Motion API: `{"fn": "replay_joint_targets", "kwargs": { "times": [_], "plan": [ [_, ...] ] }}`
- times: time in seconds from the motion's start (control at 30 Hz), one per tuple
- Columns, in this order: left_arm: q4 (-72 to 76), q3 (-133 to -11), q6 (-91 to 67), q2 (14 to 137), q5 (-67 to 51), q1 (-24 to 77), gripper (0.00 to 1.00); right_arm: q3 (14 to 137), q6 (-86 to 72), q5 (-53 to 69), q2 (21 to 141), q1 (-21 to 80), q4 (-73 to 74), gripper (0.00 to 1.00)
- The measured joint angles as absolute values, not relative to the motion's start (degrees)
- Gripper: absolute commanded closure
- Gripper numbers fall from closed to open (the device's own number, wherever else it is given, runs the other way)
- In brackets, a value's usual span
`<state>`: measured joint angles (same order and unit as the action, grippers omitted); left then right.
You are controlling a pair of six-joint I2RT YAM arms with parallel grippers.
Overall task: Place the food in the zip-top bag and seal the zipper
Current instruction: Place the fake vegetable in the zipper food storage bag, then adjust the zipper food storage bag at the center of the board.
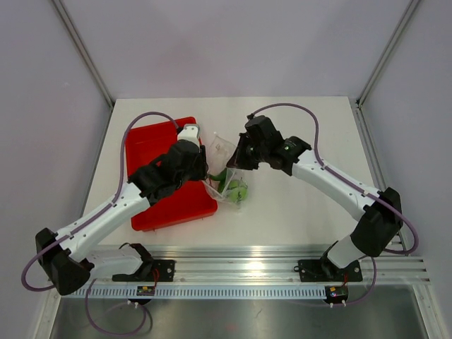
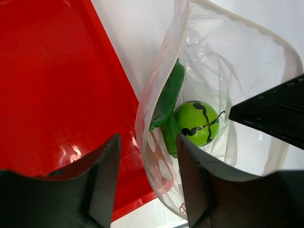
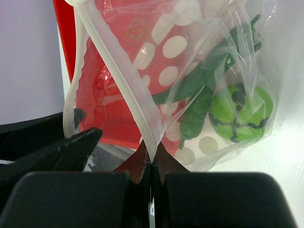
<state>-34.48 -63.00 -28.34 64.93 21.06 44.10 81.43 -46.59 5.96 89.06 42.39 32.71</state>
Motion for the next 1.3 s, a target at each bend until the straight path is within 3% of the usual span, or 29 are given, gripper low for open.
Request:
{"fn": "replay_joint_targets", "kwargs": {
  "times": [0.13, 0.23, 0.33, 0.57, 1.3],
  "plan": [
    [-33.0, -62.0, -30.3, 66.6, 17.6, 43.9, 0.9, 80.0, -46.0, 5.0, 87.9, 42.4, 33.4, 0.96],
    [-30.1, -60.6, -31.9, 66.8, 13.6, 43.6, 1.0, 80.0, -44.9, 5.0, 87.6, 42.4, 34.5, 0.85],
    [-27.0, -59.8, -33.5, 68.5, 10.3, 43.4, 1.0, 80.1, -43.4, 5.2, 87.6, 42.4, 35.9, 0.71],
    [-23.3, -59.4, -35.6, 70.6, 6.0, 43.4, 1.0, 81.7, -40.8, 5.0, 87.5, 42.4, 39.1, 0.57],
    [-17.7, -57.4, -41.2, 70.5, 1.4, 42.6, 1.0, 93.2, -38.2, 0.4, 92.6, 45.3, 46.4, 0.41]
  ]
}}
